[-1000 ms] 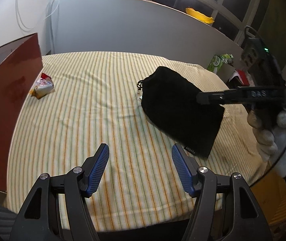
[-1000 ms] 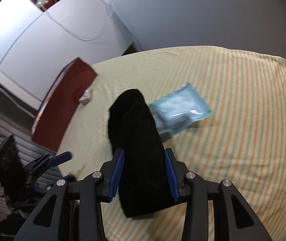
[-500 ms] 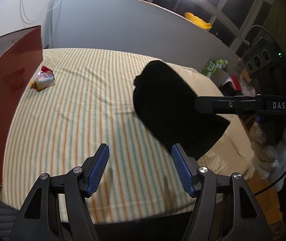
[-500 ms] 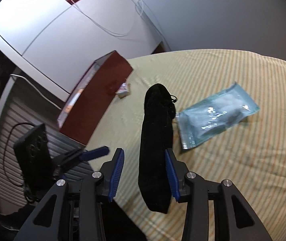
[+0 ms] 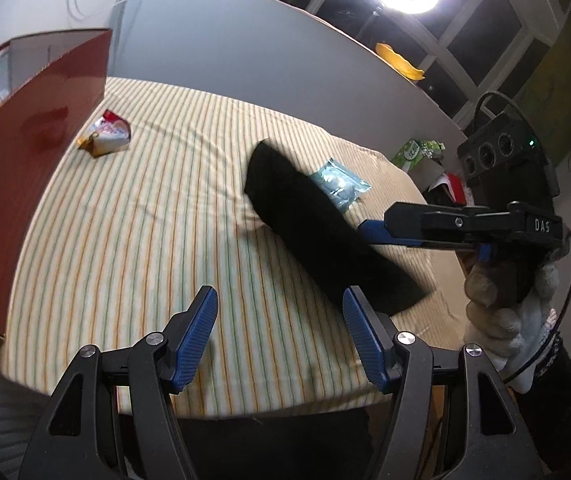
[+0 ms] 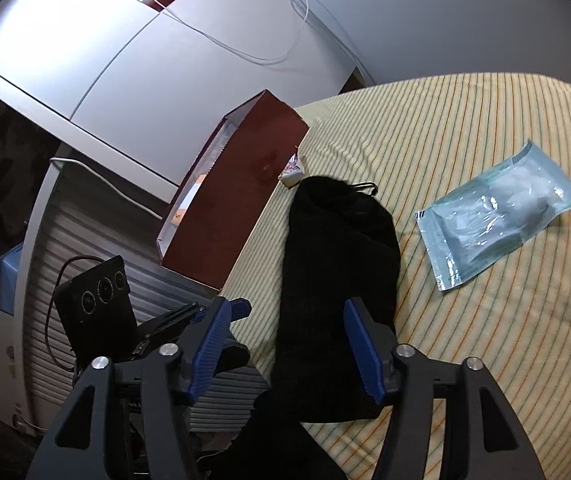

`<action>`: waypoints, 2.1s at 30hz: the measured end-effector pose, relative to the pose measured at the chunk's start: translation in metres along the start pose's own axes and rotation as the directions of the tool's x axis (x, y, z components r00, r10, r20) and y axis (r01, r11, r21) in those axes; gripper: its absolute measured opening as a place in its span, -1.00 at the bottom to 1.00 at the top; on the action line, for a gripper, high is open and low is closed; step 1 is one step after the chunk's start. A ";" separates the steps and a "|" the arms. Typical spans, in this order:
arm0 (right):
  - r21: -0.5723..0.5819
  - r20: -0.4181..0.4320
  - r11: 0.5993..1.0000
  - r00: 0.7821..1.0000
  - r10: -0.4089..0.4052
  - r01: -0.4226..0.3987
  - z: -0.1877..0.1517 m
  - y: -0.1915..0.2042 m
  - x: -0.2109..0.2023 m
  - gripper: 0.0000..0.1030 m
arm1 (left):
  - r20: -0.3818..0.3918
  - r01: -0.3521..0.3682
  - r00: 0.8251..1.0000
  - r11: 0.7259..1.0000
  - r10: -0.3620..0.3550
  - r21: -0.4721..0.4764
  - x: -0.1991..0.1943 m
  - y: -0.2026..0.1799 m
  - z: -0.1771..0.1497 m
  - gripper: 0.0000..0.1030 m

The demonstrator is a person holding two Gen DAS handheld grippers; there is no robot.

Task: Organize soft objects
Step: 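Lower the black pouch with the right gripper while the left gripper closes on it, then carry the black pouch with both grippers and lower it into the box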

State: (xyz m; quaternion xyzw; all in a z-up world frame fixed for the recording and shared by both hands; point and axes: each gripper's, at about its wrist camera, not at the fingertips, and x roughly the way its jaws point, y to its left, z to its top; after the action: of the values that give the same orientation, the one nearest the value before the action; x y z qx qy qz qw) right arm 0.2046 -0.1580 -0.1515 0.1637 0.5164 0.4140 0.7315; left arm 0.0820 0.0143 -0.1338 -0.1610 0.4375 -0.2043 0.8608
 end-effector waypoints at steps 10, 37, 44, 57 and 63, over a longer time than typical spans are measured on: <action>-0.041 -0.030 0.995 0.995 -0.097 0.095 -0.006 0.001 0.014 0.15 | -0.037 -0.022 0.999 1.000 0.022 -0.006 0.008 0.003 -0.007 0.25; -0.078 -0.113 0.972 0.967 -0.230 0.223 -0.009 -0.011 0.057 -0.13 | -0.083 -0.041 0.996 0.999 0.042 0.018 0.033 -0.003 -0.022 -0.09; -0.067 -0.102 0.972 0.967 -0.231 0.225 -0.012 -0.007 0.058 -0.25 | -0.065 -0.045 0.997 0.999 0.046 0.022 0.031 -0.006 -0.020 -0.14; -0.084 -0.034 0.977 0.979 -0.199 0.195 0.000 0.028 0.039 -0.32 | 0.029 -0.061 0.998 0.996 0.059 0.065 -0.008 -0.015 0.001 -0.14; -0.132 -0.007 0.975 0.984 -0.180 0.178 0.023 0.062 0.038 -0.32 | 0.097 -0.101 0.991 0.991 0.092 0.087 -0.043 -0.004 0.025 -0.14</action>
State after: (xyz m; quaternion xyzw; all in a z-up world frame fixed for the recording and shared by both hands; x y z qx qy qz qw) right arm 0.2023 -0.0865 -0.1244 0.0645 0.5076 0.3808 0.7702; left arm 0.0788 0.0342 -0.0885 -0.1094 0.3946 -0.1746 0.8955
